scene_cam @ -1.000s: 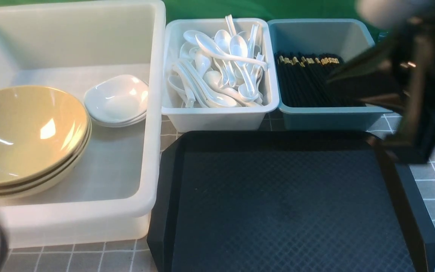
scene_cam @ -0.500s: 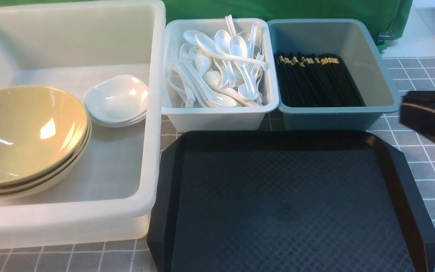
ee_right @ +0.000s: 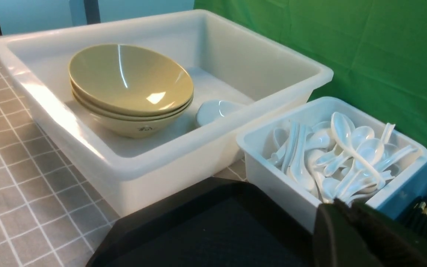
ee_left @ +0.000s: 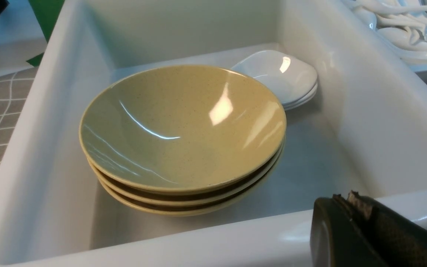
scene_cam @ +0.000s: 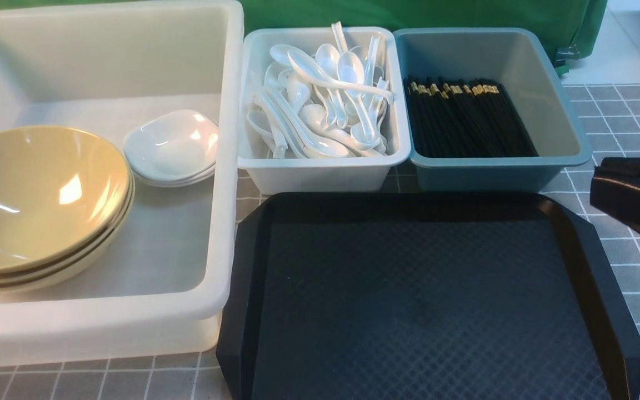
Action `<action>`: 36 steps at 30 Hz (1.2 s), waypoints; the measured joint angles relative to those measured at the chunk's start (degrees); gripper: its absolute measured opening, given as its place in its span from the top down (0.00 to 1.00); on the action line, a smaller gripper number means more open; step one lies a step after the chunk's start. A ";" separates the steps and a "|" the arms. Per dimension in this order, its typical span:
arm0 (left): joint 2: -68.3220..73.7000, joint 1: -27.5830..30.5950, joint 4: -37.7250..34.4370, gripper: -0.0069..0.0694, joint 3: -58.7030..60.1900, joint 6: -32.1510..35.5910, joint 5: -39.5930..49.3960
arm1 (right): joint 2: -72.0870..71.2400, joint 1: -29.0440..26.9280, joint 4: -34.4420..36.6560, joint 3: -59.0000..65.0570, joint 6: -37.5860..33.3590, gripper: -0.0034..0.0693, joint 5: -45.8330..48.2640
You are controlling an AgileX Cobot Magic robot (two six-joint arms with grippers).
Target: On grey table put chopsticks spoon bowls plates into blue grey white boxes.
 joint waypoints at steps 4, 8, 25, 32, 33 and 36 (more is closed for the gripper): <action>0.00 0.00 0.00 0.92 0.00 0.00 0.00 | -0.59 0.00 0.00 0.86 0.00 0.85 -0.71; 0.00 0.00 0.00 0.92 0.00 0.00 0.00 | -4.64 -0.17 0.71 4.96 0.13 0.85 -1.63; 0.00 0.00 0.00 0.92 0.00 0.00 -0.06 | -33.77 -42.61 0.90 41.40 10.15 0.91 -16.35; 0.00 0.00 -0.06 0.92 0.00 -0.54 -0.01 | -38.72 -47.25 0.90 45.86 12.47 0.91 -8.92; 0.00 0.00 -0.06 0.92 0.00 -0.54 -0.01 | -38.72 -47.37 0.90 45.86 12.69 0.91 -7.46; 0.00 0.00 -0.06 0.92 0.00 -0.54 -0.01 | -38.72 -47.37 0.90 45.86 13.20 0.91 -5.34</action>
